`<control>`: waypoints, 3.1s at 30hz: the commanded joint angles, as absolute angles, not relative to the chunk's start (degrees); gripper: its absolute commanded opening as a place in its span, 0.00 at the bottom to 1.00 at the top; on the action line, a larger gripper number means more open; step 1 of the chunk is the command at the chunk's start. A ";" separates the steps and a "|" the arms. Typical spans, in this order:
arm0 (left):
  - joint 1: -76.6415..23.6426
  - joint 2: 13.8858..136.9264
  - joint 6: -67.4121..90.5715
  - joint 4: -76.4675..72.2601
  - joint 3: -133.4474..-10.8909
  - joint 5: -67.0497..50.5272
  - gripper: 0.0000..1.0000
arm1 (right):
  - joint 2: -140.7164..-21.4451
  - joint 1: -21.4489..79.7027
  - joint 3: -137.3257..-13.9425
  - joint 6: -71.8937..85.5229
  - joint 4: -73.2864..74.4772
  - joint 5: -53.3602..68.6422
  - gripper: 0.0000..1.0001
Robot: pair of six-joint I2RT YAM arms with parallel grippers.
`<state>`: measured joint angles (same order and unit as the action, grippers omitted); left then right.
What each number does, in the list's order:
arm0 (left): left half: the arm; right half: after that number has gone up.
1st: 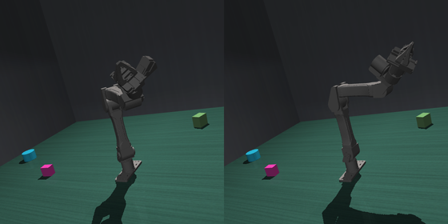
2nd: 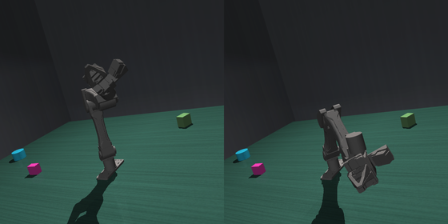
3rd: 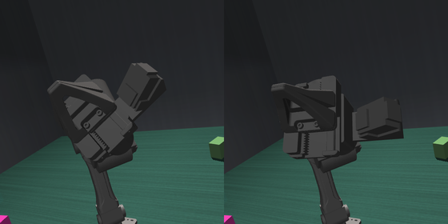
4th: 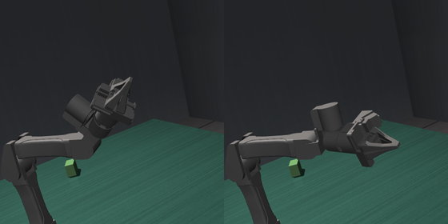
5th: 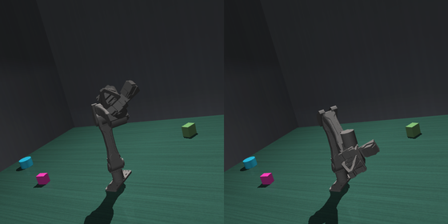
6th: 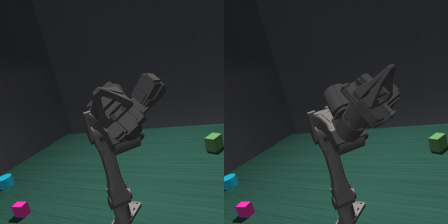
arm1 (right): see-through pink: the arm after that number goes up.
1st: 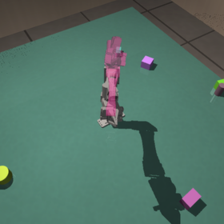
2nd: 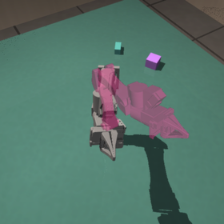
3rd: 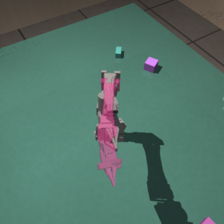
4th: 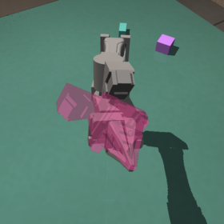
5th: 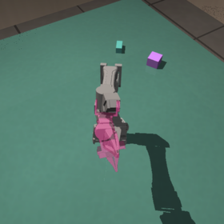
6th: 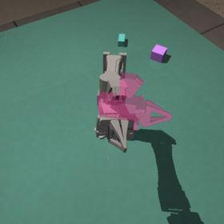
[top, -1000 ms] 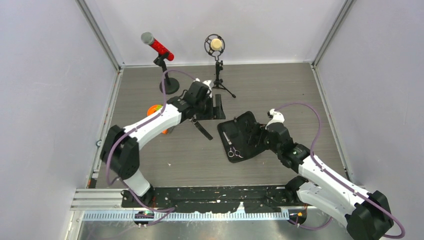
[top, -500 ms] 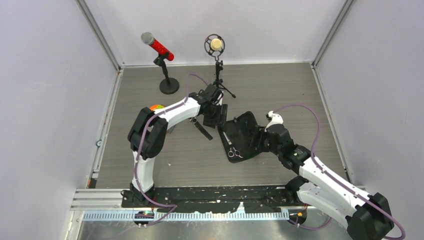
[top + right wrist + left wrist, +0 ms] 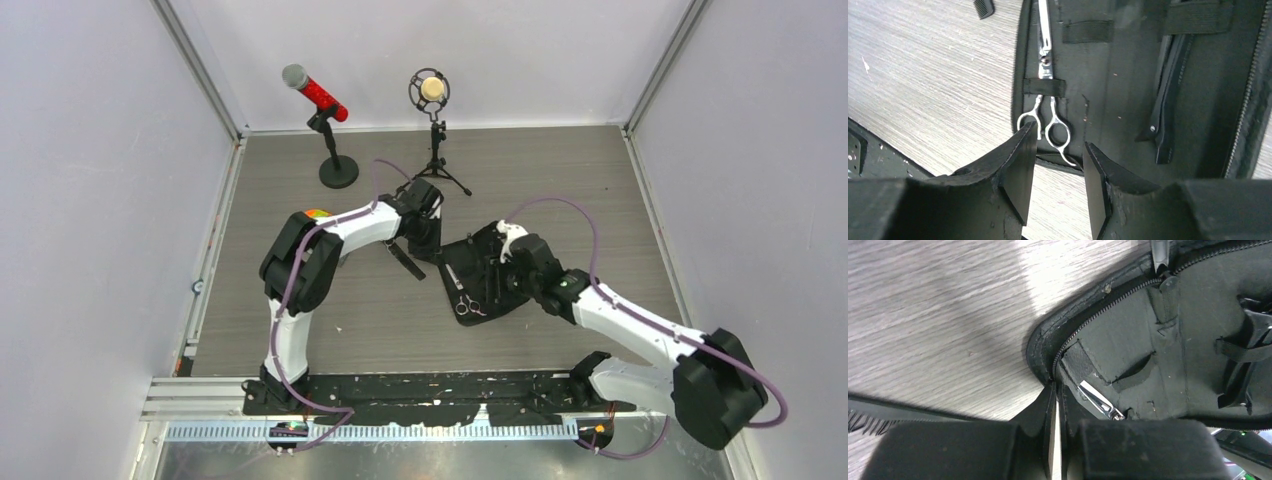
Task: Sort the hair-cutting tools
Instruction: Place the scissors in the hairdressing tool bag, then move the scissors to the center of the board.
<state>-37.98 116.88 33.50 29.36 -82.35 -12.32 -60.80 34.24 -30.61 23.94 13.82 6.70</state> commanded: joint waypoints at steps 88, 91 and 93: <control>-24.06 121.81 16.98 43.95 -99.42 -3.20 0.72 | -50.57 44.32 -30.29 23.68 16.26 -17.28 0.89; -24.08 123.16 17.02 45.53 -99.85 -4.41 0.69 | -49.99 43.83 -29.52 23.77 16.33 -17.08 0.89; -24.08 122.44 17.53 46.02 -98.87 -5.65 0.67 | -49.41 43.71 -29.06 23.81 16.34 -17.12 0.89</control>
<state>-24.03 123.28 18.81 41.98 -97.60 -2.07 -51.27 44.21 -29.80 22.90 18.04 -15.62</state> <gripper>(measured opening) 0.696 0.893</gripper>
